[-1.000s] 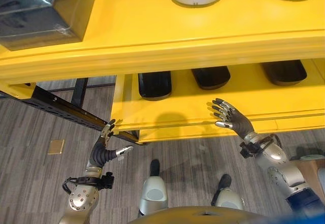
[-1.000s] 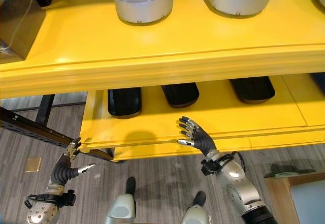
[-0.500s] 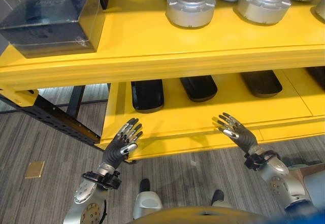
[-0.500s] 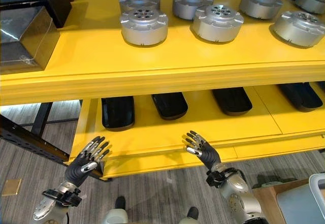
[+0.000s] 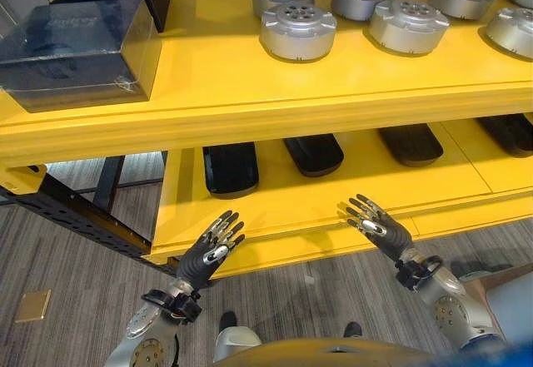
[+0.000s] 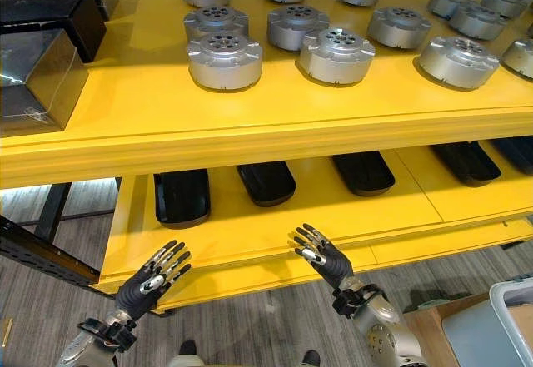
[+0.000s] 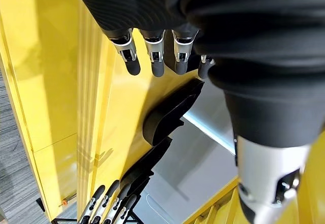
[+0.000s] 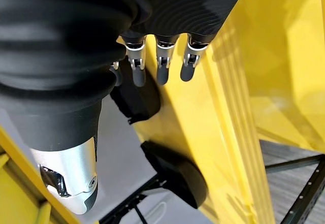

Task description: Move parts from the plastic box to the shelf.

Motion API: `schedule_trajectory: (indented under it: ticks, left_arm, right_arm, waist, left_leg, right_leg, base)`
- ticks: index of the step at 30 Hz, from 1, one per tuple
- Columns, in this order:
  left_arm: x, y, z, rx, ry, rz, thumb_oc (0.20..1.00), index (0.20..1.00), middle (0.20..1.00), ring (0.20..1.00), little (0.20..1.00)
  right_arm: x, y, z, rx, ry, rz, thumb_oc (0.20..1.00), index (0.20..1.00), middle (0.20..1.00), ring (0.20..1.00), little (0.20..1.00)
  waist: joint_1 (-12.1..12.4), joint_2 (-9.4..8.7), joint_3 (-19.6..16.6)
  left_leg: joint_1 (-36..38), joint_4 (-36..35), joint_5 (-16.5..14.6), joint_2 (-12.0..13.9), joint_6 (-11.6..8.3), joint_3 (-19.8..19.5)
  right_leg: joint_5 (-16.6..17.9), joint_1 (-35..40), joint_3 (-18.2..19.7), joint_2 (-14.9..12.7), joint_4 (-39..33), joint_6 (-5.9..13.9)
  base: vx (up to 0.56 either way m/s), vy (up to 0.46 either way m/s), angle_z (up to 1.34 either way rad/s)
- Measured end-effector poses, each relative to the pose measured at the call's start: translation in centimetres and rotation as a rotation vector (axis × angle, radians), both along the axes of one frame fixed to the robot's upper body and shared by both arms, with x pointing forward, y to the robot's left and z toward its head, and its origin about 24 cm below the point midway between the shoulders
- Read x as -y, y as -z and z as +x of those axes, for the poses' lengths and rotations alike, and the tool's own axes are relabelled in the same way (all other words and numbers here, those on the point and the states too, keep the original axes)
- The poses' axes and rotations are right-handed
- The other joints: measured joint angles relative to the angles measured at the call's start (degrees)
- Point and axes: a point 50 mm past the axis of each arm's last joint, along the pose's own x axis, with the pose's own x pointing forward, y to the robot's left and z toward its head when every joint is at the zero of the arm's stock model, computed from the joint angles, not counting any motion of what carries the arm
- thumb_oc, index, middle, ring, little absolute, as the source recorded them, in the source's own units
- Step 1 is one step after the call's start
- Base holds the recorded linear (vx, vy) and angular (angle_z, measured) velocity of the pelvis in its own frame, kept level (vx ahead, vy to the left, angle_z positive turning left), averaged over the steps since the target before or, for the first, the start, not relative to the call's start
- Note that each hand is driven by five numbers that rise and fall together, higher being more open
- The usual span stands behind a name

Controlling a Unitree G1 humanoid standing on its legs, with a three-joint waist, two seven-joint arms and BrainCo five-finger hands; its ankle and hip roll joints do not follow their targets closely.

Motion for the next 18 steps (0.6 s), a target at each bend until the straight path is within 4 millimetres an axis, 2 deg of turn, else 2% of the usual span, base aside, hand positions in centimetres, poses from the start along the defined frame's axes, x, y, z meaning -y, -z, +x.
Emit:
schedule_trajectory:
  ticks: [7,18]
  left_arm:
    - [0.49,0.18,0.09,-0.002,-0.040,-0.024,1.000,1.000,1.000,1.000,1.000]
    - [-0.05,0.31,-0.21,-0.017,-0.086,-0.005,1.000,1.000,1.000,1.000,1.000]
  right_arm:
    - [0.05,0.08,-0.28,0.014,0.010,-0.003,1.000,1.000,1.000,1.000,1.000]
    - [0.00,-0.12,-0.20,0.034,0.017,-0.003,1.000,1.000,1.000,1.000,1.000]
  waist:
    - [0.0,1.33,-1.7]
    - [0.4,1.24,-1.8]
  left_leg:
    - [0.0,0.0,0.1,0.1,-0.16,0.3]
    - [-0.2,0.0,-0.1,0.1,0.09,0.2]
  right_leg:
    - [0.0,-0.4,0.3,0.3,0.0,-0.01]
    - [0.0,-0.3,0.1,-0.2,0.0,0.01]
  base:
    - [0.01,-0.009,-0.01]
    - [0.01,0.000,0.00]
